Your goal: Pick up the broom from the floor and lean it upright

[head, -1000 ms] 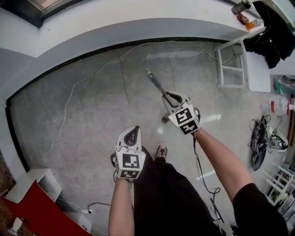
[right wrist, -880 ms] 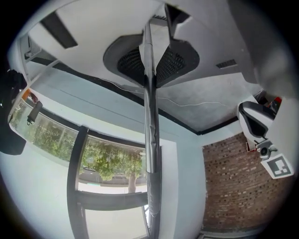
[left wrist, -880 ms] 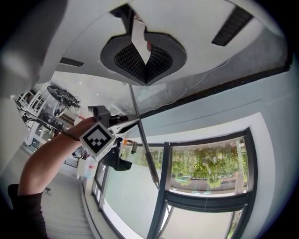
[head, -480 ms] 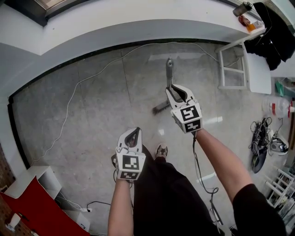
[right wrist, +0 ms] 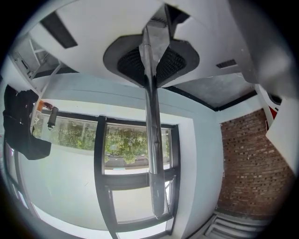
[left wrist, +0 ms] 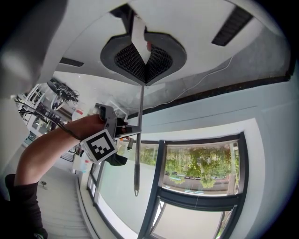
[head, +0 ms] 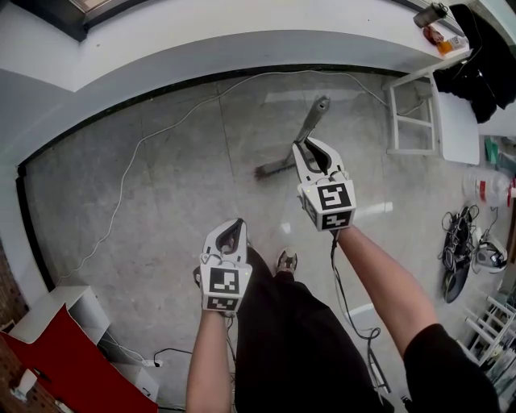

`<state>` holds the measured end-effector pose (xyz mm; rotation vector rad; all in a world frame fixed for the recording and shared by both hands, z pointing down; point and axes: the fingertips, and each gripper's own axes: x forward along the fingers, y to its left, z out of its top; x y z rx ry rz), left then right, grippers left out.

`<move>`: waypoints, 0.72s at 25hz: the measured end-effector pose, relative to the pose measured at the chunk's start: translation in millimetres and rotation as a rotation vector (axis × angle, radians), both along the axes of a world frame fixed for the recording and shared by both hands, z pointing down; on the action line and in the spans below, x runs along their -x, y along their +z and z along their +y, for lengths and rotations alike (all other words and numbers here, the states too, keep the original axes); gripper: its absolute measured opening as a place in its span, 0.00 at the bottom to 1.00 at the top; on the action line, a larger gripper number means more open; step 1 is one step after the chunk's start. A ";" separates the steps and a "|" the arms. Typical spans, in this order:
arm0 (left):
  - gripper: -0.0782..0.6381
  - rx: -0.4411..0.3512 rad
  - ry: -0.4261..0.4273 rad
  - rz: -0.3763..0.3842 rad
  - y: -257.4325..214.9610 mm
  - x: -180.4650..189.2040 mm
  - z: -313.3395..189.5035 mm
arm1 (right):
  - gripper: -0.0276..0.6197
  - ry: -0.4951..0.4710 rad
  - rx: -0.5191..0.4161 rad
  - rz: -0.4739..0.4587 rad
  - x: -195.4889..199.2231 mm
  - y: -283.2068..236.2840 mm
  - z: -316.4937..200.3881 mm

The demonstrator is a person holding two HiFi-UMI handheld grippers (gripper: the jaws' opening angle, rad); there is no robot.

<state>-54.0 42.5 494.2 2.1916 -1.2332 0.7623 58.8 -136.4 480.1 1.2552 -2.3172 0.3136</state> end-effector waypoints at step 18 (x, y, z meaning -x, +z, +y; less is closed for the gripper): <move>0.12 0.023 0.003 -0.011 10.3 18.3 10.0 | 0.16 0.215 -0.076 0.030 10.6 2.0 43.0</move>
